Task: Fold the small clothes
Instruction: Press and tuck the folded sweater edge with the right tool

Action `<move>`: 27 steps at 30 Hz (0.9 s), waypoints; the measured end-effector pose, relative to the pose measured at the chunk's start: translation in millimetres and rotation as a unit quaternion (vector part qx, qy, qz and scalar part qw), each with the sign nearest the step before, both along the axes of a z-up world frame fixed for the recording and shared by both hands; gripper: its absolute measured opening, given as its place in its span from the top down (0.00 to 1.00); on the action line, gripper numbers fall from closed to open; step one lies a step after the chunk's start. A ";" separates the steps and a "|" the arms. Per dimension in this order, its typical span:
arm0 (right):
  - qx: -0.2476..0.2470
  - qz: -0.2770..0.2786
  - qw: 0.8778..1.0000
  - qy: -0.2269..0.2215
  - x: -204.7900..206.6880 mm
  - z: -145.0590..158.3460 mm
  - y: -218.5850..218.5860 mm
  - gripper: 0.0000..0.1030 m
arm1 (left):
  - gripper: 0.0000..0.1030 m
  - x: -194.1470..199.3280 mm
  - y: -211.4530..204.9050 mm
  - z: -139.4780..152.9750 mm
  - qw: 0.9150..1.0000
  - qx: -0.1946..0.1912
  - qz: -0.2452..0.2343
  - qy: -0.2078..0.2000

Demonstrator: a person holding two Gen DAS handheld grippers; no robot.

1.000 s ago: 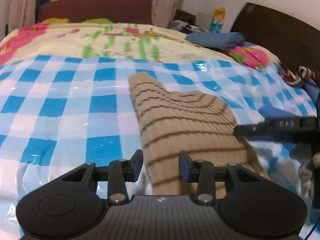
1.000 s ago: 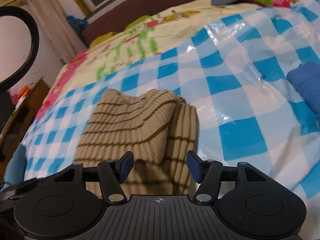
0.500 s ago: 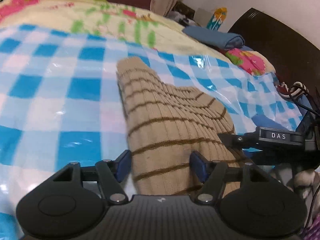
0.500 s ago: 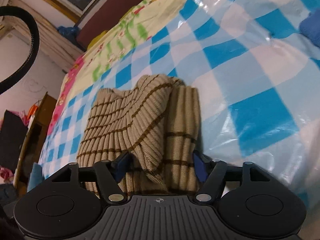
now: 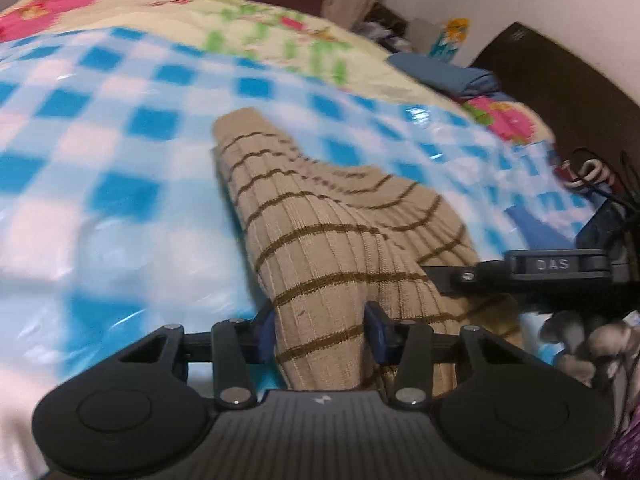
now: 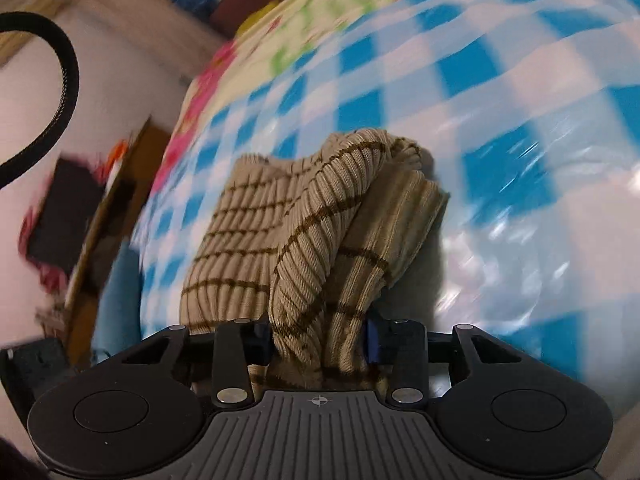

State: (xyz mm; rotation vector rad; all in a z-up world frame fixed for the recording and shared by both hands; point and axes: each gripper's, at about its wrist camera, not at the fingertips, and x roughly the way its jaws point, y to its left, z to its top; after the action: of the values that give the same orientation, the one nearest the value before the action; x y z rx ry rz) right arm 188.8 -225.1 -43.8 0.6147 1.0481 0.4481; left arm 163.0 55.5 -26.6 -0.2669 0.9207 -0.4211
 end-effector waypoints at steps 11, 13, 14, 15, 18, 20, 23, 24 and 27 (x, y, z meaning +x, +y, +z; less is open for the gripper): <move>-0.093 -0.061 0.990 -0.087 -32.0 58.5 2.7 0.52 | 0.52 -35.7 1.1 38.8 0.993 0.047 -0.004 -0.107; -0.094 -0.043 0.989 -0.105 -29.7 61.3 22.6 0.52 | 0.52 -33.2 -8.9 38.1 0.993 0.039 -0.010 -0.108; -0.099 -0.031 0.988 -0.112 -29.4 59.9 35.4 0.53 | 0.52 -31.6 -14.8 34.7 0.994 0.033 -0.013 -0.103; -0.102 -0.017 0.987 -0.120 -33.7 58.9 43.3 0.57 | 0.52 -30.9 -20.5 31.7 0.995 0.030 -0.016 -0.097; -0.125 0.012 0.986 -0.114 -42.5 46.9 54.8 0.67 | 0.52 -35.3 -36.5 20.5 0.994 0.054 -0.035 -0.090; -0.163 0.001 0.982 -0.090 -45.1 27.9 44.3 0.87 | 0.52 -37.7 -40.7 11.9 0.994 0.059 -0.047 -0.077; -0.167 -0.020 0.983 -0.068 -44.4 1.0 24.8 0.99 | 0.52 -39.7 -39.9 3.3 0.996 0.049 -0.053 -0.060; -0.160 -0.025 0.985 -0.065 -42.7 -1.0 21.2 1.00 | 0.52 -41.2 -40.1 3.1 0.996 0.052 -0.052 -0.059; -0.164 -0.027 0.984 -0.062 -40.6 4.8 23.4 1.00 | 0.52 -46.1 -39.5 11.1 0.995 0.059 -0.051 -0.068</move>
State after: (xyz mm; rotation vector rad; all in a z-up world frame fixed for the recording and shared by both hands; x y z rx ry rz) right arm 148.2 -201.7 -39.0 0.3168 0.9581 0.2538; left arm 116.9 16.1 -15.4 -0.0829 0.8248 -0.4717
